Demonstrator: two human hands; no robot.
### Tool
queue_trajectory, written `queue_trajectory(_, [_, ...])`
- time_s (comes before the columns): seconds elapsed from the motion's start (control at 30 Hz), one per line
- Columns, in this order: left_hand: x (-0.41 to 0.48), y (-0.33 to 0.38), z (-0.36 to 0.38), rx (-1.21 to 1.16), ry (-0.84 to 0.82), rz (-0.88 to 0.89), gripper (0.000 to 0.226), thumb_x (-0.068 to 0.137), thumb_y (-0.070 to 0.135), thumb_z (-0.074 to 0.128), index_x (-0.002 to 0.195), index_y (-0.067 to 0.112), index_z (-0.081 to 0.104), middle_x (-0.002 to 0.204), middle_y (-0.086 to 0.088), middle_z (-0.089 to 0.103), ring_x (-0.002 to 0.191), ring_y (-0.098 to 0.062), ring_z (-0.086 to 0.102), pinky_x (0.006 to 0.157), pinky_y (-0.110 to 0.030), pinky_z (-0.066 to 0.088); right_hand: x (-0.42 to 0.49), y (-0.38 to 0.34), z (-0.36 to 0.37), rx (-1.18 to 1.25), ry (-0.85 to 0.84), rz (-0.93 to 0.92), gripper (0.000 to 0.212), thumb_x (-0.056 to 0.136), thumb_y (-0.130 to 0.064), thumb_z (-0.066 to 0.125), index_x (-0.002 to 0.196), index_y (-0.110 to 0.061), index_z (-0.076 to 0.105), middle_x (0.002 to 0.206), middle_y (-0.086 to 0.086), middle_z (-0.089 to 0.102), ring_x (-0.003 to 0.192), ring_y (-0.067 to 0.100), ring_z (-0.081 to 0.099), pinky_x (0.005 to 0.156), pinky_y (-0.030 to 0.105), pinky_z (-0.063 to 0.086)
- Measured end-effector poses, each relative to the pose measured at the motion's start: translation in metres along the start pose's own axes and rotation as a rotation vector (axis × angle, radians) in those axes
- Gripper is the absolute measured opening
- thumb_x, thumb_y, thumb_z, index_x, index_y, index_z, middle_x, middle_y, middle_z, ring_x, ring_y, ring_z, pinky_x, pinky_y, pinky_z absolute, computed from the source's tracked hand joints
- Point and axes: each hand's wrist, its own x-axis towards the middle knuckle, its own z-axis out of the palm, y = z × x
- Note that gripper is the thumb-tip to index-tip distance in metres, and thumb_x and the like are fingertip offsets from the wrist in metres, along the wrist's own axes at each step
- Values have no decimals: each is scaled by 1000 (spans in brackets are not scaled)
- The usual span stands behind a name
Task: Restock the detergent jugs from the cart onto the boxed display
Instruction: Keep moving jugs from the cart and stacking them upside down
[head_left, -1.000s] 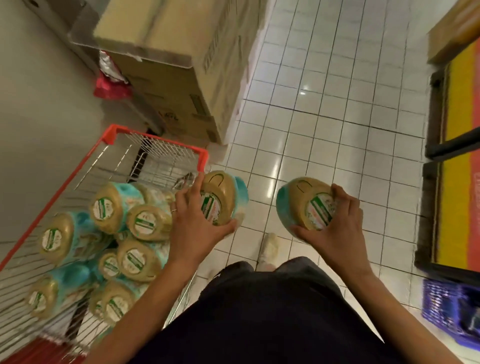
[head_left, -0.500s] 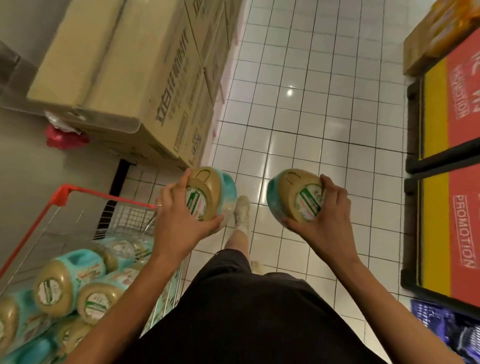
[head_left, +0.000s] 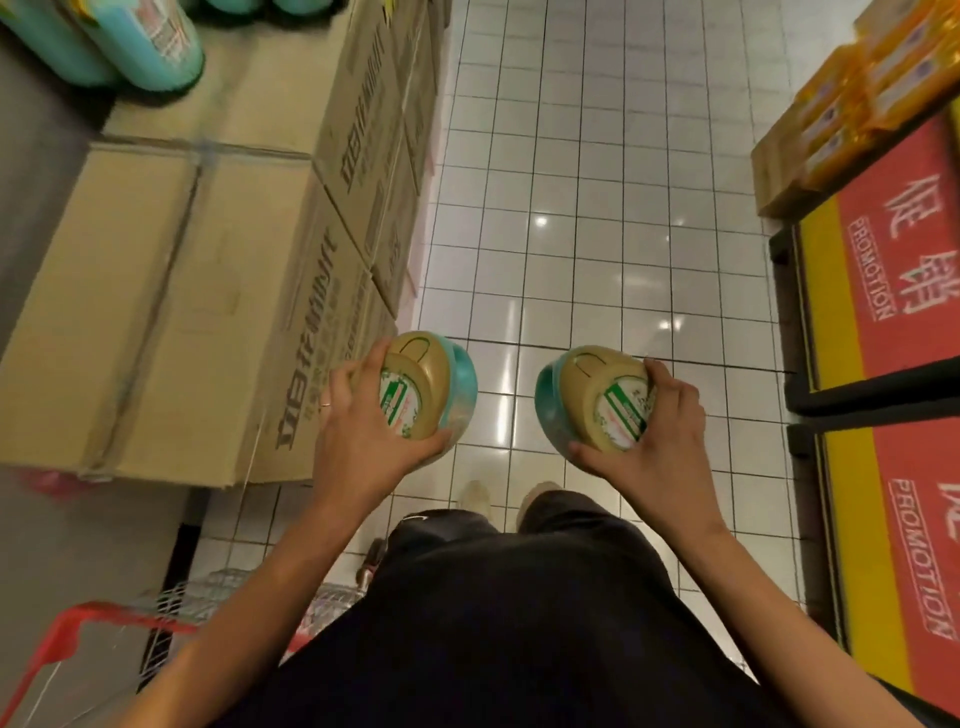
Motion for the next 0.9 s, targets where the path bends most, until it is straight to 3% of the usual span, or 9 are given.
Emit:
queue_trajectory(0.23, [125,33,-10,-37,27,-16,127,47,92,71,156,60,15,145,14,31,123,-12,38,89,-39,43,138,-18,-2,31,-28,3,122,64,-53,96,160,-29,24,145,-4,34,135,23,40,102,49,54])
queue_trajectory(0.4, [209,51,-13,-60,84,-48,126,47,89,70,156,61,15,145,16,30,120,-10,39,84,-34,44,258,-45,2,37,-112,-92,124,62,-53,97,160,-28,25,144,-6,34,135,20,40,107,43,49])
queue_trajectory(0.53, [273,63,-24,-101,165,-120,131,49,81,82,156,65,10,146,18,28,124,-11,37,87,-36,44,349,-85,6,-20,-172,-226,122,62,-51,96,160,-26,27,142,-5,38,130,19,41,101,40,48])
queue_trajectory(0.7, [345,73,-52,-14,305,-161,129,58,66,92,159,55,14,146,4,34,128,-24,43,91,-38,45,450,-147,15,-60,-268,-388,123,60,-53,96,160,-25,29,141,-5,39,126,7,33,101,34,42])
queue_trajectory(0.9, [415,56,-112,39,421,-221,126,56,59,89,161,46,21,147,-4,37,130,-31,45,97,-48,51,537,-238,55,-51,-371,-543,124,60,-56,95,159,-30,26,138,-11,36,131,15,40,99,33,43])
